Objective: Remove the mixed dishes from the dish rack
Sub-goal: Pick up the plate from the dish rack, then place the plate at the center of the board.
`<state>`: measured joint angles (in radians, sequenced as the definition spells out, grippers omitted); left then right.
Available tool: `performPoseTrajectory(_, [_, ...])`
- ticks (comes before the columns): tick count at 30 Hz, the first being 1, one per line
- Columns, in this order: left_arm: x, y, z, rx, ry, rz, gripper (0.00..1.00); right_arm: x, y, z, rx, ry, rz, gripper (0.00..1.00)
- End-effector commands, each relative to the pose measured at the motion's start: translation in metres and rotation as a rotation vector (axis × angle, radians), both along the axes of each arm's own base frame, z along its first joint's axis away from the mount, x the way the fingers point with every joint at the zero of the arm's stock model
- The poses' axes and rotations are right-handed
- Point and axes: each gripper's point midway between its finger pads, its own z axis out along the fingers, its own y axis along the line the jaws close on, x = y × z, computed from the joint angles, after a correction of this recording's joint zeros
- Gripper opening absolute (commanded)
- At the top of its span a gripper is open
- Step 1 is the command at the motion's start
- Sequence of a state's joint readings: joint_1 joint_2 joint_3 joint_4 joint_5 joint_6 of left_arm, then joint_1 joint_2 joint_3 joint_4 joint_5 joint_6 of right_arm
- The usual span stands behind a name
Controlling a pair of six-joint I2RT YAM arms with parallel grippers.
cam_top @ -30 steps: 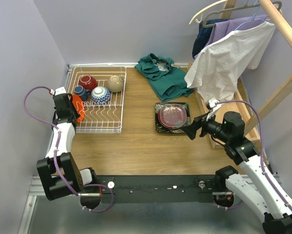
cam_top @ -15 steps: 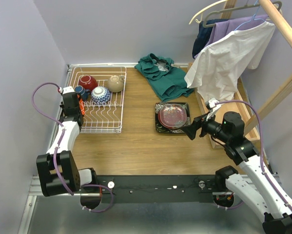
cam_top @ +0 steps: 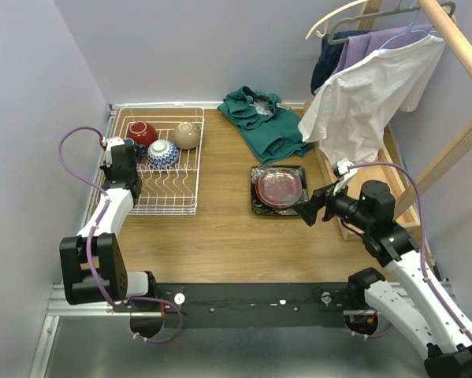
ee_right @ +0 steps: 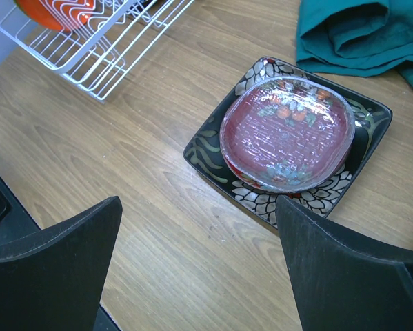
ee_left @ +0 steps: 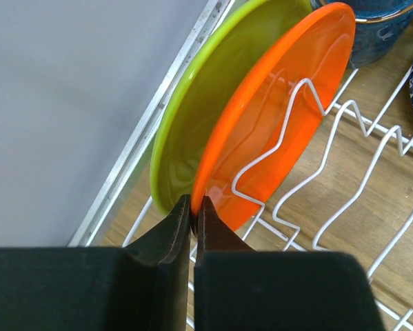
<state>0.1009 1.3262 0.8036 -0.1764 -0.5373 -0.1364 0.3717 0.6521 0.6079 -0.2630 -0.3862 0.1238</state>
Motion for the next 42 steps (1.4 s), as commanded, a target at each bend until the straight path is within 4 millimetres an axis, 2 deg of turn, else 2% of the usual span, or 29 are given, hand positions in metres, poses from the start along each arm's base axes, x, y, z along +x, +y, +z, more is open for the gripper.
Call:
performPoseTrajectory(1, [0.007,0.0,0.019,0.028,-0.043,0.035,0.08,0.0,0.001,0.001,0.011,-0.011,-0.002,1.0])
performPoseTrajectory(3, [0.007,-0.001,0.025,0.036,-0.052,0.036,0.04,0.0,0.001,0.002,0.012,-0.012,-0.001,1.0])
performPoseTrajectory(11, [0.002,-0.002,0.055,0.062,-0.081,0.051,0.0,-0.001,0.002,0.001,0.012,-0.011,0.006,1.0])
performPoseTrajectory(17, [-0.001,-0.01,0.087,0.069,-0.132,0.03,0.0,-0.002,0.003,0.001,0.014,-0.009,0.016,1.0])
performPoseTrajectory(21, [-0.003,-0.015,0.118,0.072,-0.2,0.017,0.0,-0.003,0.004,0.001,0.014,-0.008,0.022,1.0])
performPoseTrajectory(23, [-0.004,-0.017,0.127,0.06,-0.218,0.009,0.0,-0.003,0.004,0.001,0.015,-0.008,0.024,1.0])
performPoseTrajectory(24, [-0.001,-0.027,0.138,0.051,-0.246,-0.02,0.0,-0.003,0.004,0.001,0.016,-0.01,0.024,1.0])
performPoseTrajectory(27, [0.002,-0.043,0.153,0.013,-0.285,-0.064,0.0,-0.003,0.004,0.002,0.015,-0.014,0.027,1.0])
performPoseTrajectory(33, [0.012,-0.079,0.173,-0.085,-0.343,-0.158,0.0,-0.002,0.003,0.003,0.009,-0.026,0.019,1.0])
performPoseTrajectory(36, [0.019,-0.108,0.18,-0.168,-0.378,-0.242,0.0,-0.002,0.002,0.003,0.008,-0.029,0.012,1.0])
performPoseTrajectory(37, [0.021,-0.127,0.181,-0.213,-0.381,-0.303,0.0,-0.002,0.001,0.004,0.008,-0.031,0.009,1.0])
performPoseTrajectory(40, [0.029,-0.164,0.18,-0.326,-0.397,-0.389,0.0,0.0,0.0,0.005,0.004,-0.039,0.001,1.0])
performPoseTrajectory(41, [0.03,-0.191,0.178,-0.395,-0.393,-0.456,0.0,0.0,-0.001,0.006,0.006,-0.043,-0.002,1.0])
performPoseTrajectory(42, [0.032,-0.205,0.174,-0.427,-0.383,-0.484,0.0,0.0,-0.001,0.005,0.003,-0.041,-0.005,1.0])
